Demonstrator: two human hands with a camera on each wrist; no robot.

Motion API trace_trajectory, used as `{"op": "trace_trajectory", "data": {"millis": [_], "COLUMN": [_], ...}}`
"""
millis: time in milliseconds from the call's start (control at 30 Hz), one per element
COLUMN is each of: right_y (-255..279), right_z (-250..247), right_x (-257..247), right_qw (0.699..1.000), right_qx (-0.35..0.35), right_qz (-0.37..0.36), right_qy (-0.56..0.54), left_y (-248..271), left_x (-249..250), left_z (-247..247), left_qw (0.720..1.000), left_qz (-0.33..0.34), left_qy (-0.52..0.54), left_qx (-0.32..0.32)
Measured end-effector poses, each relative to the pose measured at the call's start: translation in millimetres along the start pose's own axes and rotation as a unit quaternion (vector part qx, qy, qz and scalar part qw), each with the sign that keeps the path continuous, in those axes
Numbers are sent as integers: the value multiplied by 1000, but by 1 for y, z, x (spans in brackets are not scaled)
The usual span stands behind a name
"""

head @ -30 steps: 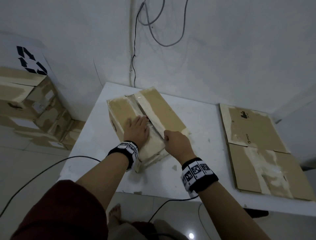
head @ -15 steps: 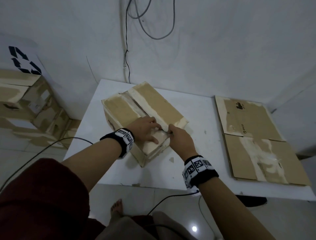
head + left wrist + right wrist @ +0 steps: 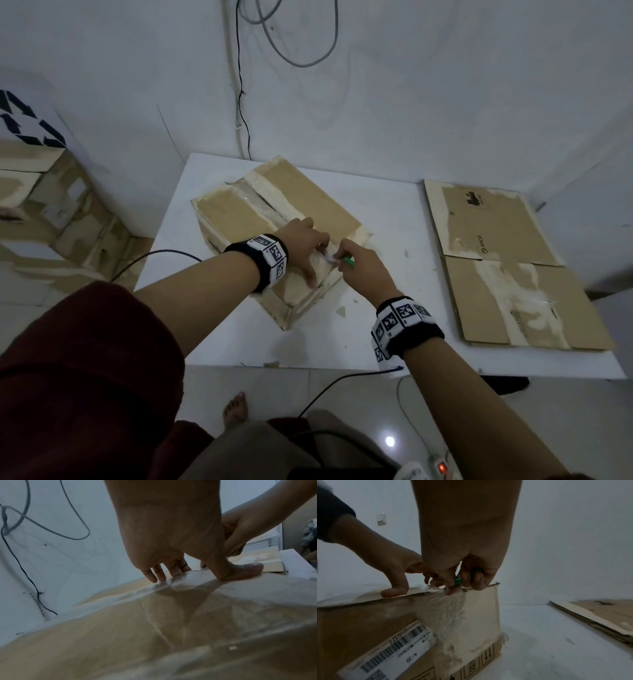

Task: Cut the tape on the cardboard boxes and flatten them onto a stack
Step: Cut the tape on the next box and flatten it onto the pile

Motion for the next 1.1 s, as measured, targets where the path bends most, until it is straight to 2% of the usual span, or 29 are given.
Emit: {"op": "trace_trajectory", "data": {"millis": [167, 333, 500, 667, 800, 867, 967, 1033, 1100], "right_y": [14, 12, 13, 34, 45, 45, 42, 39, 38], "right_z": [4, 10, 6, 22, 29, 17, -2, -6, -5], "right_x": [12, 9, 10, 13, 24, 35, 41, 35, 28], "right_qw": [983, 989, 985, 959, 910, 909, 922, 928, 931], "right_qx": [46, 61, 33, 59, 26, 90, 188, 192, 179], "right_qz": [72, 59, 60, 97, 155, 159, 123, 105, 96], "right_qy": [-161, -123, -158, -260, -384, -375, -315, -301, -304], "left_y": [4, 11, 15, 16, 18, 19, 22, 25, 30], "left_x": [0, 2, 3, 4, 10, 11, 11, 13, 19], "left_z": [4, 5, 5, 3, 3, 6, 10, 12, 10], "left_qw": [1000, 999, 998, 998, 998, 996, 993, 994, 994], "left_qz": [6, 8, 5, -3, -4, -12, -20, -13, -13], "left_qy": [11, 21, 31, 42, 57, 89, 112, 103, 105], "left_qx": [9, 35, 47, 51, 11, -9, -25, -41, -24]}}
Point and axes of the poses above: each hand's wrist, its own y-axis away from the middle knuckle, its own z-axis out of the palm, x = y × z, the point moved 4 cm from there along -y, towards the middle knuckle, and after that the axes turned 4 degrees about x, right-handed, at the moved point
